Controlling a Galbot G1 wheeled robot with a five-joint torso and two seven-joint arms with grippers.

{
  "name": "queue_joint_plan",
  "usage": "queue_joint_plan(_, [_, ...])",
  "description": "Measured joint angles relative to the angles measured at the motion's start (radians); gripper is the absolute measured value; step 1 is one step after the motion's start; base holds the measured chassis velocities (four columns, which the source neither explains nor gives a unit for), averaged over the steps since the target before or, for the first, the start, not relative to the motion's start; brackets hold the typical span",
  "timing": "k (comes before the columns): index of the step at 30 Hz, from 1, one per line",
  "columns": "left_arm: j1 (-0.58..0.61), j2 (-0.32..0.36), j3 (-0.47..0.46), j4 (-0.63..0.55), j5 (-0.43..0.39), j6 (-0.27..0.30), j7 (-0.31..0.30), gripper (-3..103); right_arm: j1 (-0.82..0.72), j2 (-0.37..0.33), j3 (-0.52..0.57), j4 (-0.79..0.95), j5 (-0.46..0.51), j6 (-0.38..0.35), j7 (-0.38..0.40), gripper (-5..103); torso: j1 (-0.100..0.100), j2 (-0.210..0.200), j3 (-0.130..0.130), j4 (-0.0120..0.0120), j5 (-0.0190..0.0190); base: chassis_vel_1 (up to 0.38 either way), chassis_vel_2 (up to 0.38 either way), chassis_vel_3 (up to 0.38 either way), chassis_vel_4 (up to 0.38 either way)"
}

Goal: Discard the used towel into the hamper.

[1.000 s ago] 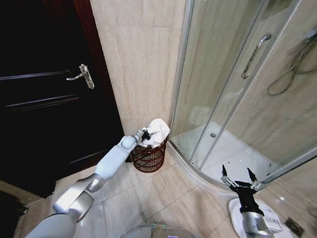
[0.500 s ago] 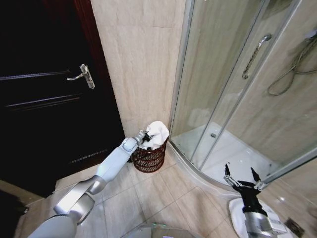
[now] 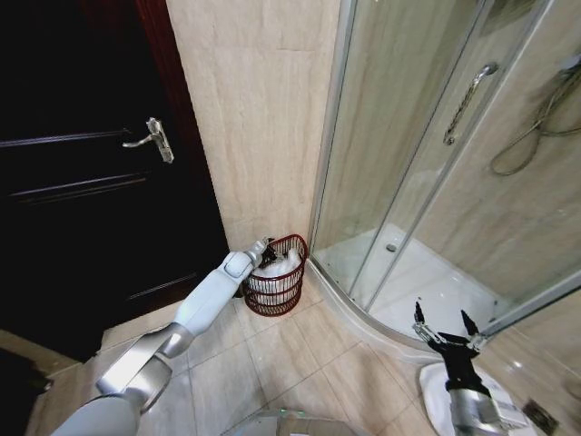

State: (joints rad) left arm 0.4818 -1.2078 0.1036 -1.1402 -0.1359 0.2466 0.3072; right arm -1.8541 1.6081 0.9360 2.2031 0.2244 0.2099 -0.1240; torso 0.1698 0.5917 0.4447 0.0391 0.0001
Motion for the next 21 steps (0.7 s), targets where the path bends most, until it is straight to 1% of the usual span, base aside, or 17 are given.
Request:
queue_joint_plan(5, [0.0,-0.001,0.0,-0.006,0.0,0.004,0.0,100,0.0,-0.006,0.003,-0.003,0.013,-0.002,0.002,100,0.0,0.0,0.0,0.0,0.0,0.0,0.0,0.0,0.0])
queue_joint_plan(7, [0.004,0.004,0.0,-0.026,-0.001,0.027,0.005,100,0.0,-0.015,0.005,-0.006,0.021,-0.005,0.002,100,0.0,0.0,0.0,0.0,0.0,0.0,0.0,0.0,0.0])
queue_joint_plan(11, [0.007,0.01,-0.001,-0.043,-0.003,0.045,0.016,100,0.002,-0.022,0.006,-0.006,0.031,-0.011,0.001,100,0.0,0.0,0.0,0.0,0.0,0.0,0.0,0.0,0.0])
queue_joint_plan(16, [0.015,0.017,-0.007,-0.052,-0.007,0.042,0.017,100,0.006,-0.027,0.005,-0.006,0.039,-0.019,0.001,100,0.0,0.0,0.0,-0.0001,0.0,0.0,0.0,0.0,0.0])
queue_joint_plan(17, [0.025,0.022,-0.013,-0.062,-0.016,0.032,0.014,100,0.007,-0.029,0.005,-0.004,0.043,-0.022,0.001,100,0.0,0.0,0.0,-0.0001,0.0001,0.0,0.0,0.0,0.0])
queue_joint_plan(19, [0.062,0.031,-0.038,-0.11,-0.052,-0.008,-0.027,100,0.008,-0.031,0.004,0.004,0.052,-0.033,0.004,100,0.0,0.0,0.0,-0.0002,0.0,0.0,0.0,0.0,0.0])
queue_joint_plan(21, [0.133,0.042,-0.08,-0.197,-0.11,-0.024,-0.117,100,0.01,-0.034,0.003,0.013,0.062,-0.045,0.01,100,0.0,0.0,0.0,-0.0001,-0.0002,0.0,0.0,0.0,0.0])
